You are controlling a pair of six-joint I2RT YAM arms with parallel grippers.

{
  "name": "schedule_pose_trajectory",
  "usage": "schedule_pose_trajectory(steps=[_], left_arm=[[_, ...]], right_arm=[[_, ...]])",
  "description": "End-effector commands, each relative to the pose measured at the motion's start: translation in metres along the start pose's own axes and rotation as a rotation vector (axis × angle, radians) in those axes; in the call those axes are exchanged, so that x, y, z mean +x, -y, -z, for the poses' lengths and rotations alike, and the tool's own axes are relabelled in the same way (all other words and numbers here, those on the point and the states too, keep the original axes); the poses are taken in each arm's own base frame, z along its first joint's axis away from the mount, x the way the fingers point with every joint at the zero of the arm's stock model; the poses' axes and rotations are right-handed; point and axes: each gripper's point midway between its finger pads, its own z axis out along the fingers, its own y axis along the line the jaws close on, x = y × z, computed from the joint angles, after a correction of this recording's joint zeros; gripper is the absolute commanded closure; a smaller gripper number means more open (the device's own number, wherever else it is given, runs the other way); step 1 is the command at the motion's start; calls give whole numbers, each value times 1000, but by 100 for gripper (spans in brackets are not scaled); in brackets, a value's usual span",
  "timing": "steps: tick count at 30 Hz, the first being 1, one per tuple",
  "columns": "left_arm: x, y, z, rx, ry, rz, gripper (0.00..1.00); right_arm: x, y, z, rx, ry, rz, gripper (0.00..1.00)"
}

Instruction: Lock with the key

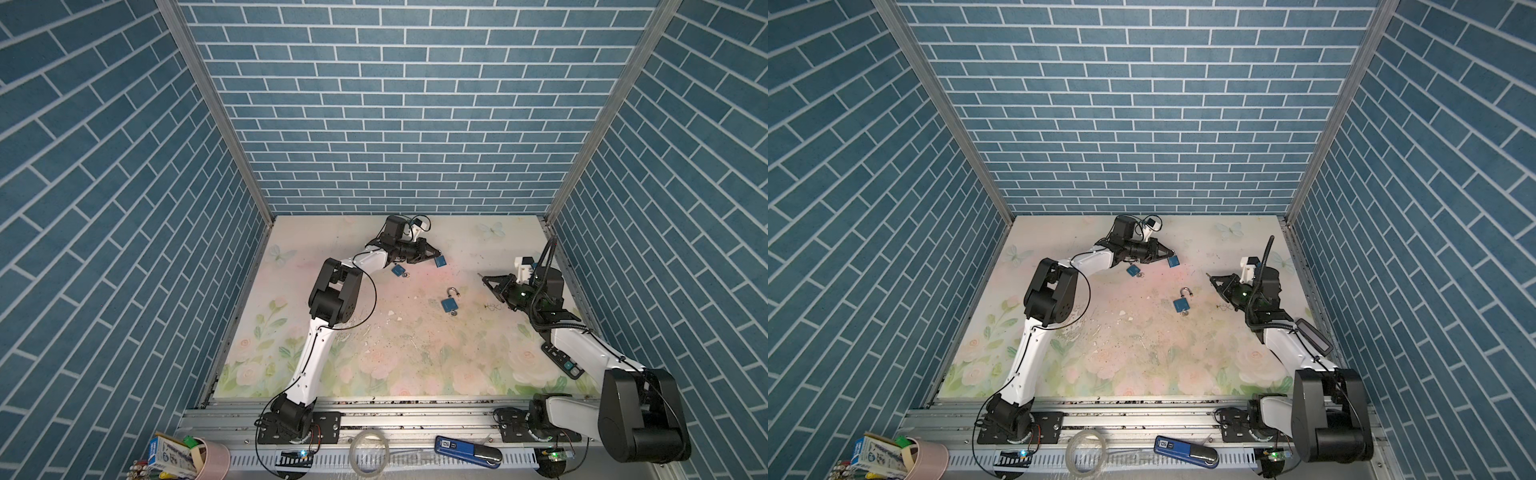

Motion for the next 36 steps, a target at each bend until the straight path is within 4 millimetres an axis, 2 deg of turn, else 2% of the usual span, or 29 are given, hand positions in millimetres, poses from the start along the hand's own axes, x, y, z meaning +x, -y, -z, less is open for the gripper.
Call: schedule_pose_trajectory(steps=[1, 11, 18, 36], left_arm=[[-9, 17, -4, 48, -16, -47, 100], [8, 1, -15, -26, -111, -9, 100], [23, -15, -19, -62, -169, 0, 100], [34, -38, -23, -109, -222, 19, 100]], right_arm=[[-9, -4, -3, -17, 17, 42, 100], [-5, 15, -15, -6, 8, 12, 100], [-7, 18, -21, -7, 15, 8, 100], [-6, 24, -23, -8, 29, -13, 100]])
